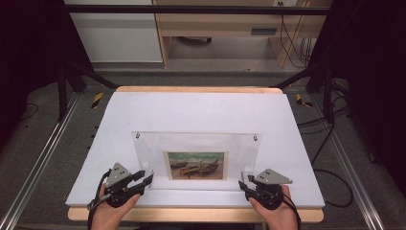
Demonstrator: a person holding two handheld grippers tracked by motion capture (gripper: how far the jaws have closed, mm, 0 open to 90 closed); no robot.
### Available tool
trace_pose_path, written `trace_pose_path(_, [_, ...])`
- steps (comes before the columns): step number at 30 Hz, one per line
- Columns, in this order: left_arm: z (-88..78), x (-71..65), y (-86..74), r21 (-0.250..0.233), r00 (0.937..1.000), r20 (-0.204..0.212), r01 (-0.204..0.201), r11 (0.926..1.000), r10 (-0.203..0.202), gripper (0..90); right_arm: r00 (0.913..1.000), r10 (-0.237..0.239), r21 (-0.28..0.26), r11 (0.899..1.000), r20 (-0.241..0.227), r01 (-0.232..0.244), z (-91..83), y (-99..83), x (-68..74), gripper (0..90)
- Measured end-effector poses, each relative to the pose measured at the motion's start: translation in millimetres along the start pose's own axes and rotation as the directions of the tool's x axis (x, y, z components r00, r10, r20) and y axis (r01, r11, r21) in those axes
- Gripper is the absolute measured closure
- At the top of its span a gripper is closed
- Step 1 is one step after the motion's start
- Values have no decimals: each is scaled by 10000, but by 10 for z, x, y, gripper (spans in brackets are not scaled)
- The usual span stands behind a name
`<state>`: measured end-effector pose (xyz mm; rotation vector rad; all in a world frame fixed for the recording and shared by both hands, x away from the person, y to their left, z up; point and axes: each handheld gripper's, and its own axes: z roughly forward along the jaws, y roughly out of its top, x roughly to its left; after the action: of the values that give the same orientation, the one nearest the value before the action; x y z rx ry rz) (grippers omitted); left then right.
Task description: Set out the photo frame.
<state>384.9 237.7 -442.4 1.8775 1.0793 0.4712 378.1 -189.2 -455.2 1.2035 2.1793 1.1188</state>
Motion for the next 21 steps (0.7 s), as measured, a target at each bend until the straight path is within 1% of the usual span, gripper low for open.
trace_pose_path(5, [2, 2, -3, -3, 10000, 5, 23, 10000, -23, 602, 10000, 22, -12, 10000, -3, -22, 2, 0, 0, 566])
trace_pose_path(7, [3, -1, -1, 15, 10000, -20, -26, 10000, 27, 601, 10000, -12, -38, 10000, 8, 12, 2, -2, 0, 567])
trace_pose_path(9, [2, -5, 4, 73, 9998, -54, -176, 9998, 177, 601, 10000, -52, -42, 10000, 13, 52, -1, -2, -1, 569])
trace_pose_path(11, [2, -7, 5, 75, 9998, -74, -187, 9998, 188, 602, 9999, -123, -79, 9999, 11, 123, -2, -2, -9, 572])
trace_pose_path(21, [0, -16, 3, 91, 9995, -152, -285, 9996, 287, 600, 10000, -48, -88, 9999, 44, 48, -8, -2, 6, 558])
